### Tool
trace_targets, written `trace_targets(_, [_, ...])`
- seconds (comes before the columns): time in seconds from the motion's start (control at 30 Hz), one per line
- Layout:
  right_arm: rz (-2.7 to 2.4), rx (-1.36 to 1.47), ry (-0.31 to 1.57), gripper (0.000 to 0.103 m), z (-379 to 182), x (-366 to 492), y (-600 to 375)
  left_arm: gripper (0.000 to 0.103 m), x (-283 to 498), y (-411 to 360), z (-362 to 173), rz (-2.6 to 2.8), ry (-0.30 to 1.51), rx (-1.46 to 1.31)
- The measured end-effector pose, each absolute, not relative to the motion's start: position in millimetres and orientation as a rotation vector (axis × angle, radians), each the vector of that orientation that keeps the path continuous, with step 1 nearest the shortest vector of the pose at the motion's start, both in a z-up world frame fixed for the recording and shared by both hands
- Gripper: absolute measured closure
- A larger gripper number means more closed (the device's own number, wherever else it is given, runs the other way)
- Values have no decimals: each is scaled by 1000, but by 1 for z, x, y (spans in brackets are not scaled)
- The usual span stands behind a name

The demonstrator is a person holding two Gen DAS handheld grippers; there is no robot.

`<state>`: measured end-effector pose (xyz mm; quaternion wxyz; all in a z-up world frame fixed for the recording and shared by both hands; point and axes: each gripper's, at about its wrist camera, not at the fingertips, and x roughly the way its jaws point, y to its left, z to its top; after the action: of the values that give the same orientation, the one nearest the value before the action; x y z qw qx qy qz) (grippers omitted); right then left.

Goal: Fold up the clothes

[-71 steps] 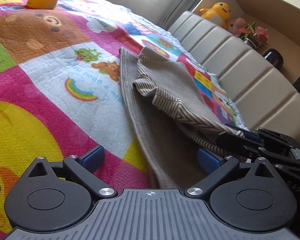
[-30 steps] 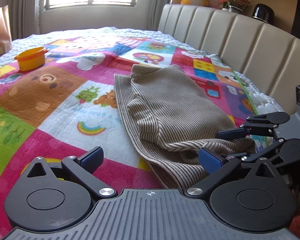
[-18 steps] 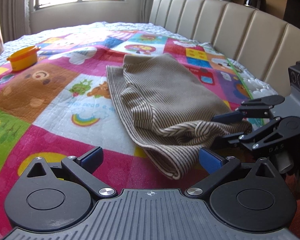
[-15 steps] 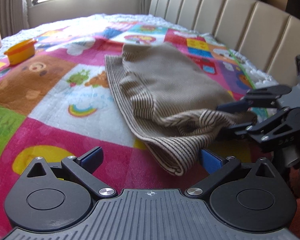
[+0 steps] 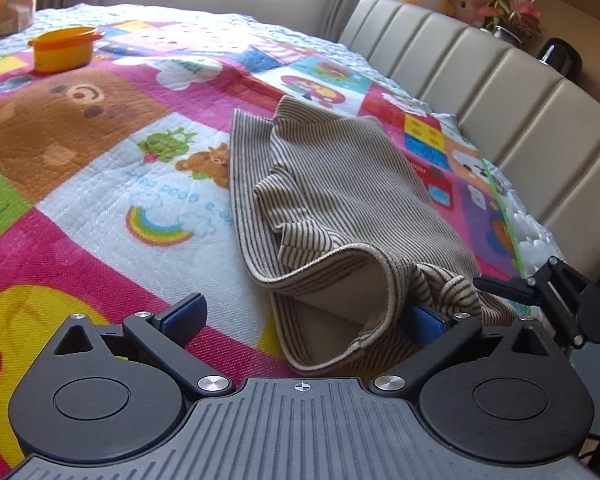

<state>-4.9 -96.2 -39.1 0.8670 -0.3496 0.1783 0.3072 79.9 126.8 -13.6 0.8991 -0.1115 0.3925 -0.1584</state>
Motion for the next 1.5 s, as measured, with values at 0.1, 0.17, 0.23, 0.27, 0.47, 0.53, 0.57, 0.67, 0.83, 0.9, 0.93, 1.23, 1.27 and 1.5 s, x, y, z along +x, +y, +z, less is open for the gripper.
trace_targets(0.1, [620,-733,349,61,-32,3,-90,0,74,133,-9,-329,797,-236])
trace_targets(0.17, [624,-706,364,65,-18,11,-90,0,67,146,-1,-330,759,-259])
trace_targets(0.23, [636,-690,385,75,-8,17,-93,0,61,164,9,-321,717,-301])
trace_targets(0.27, [647,-675,406,76,-4,20,-95,0,60,172,12,-303,701,-317])
trace_targets(0.47, [759,-580,578,80,17,14,-105,0,97,179,23,-307,676,-268])
trace_targets(0.53, [805,-559,599,81,37,4,-112,0,116,167,24,-351,681,-223])
trace_targets(0.57, [826,-555,601,81,48,-1,-115,0,128,158,22,-378,687,-199])
trace_targets(0.67, [858,-584,591,80,82,-1,-120,0,162,133,10,-452,738,-141])
trace_targets(0.83, [878,-609,584,81,119,39,-118,0,195,103,-25,-489,835,36])
trace_targets(0.9, [881,-623,578,81,120,66,-115,0,197,113,-29,-503,831,14])
trace_targets(0.93, [884,-625,578,81,115,81,-113,0,196,124,-28,-488,824,-21])
trace_targets(1.23, [913,-530,764,77,28,199,-102,0,158,177,3,-529,737,-189])
trace_targets(1.27, [920,-494,769,75,25,204,-104,0,153,171,7,-562,727,-177])
trace_targets(1.5, [868,-415,659,49,44,194,-129,0,160,110,7,-623,720,-8])
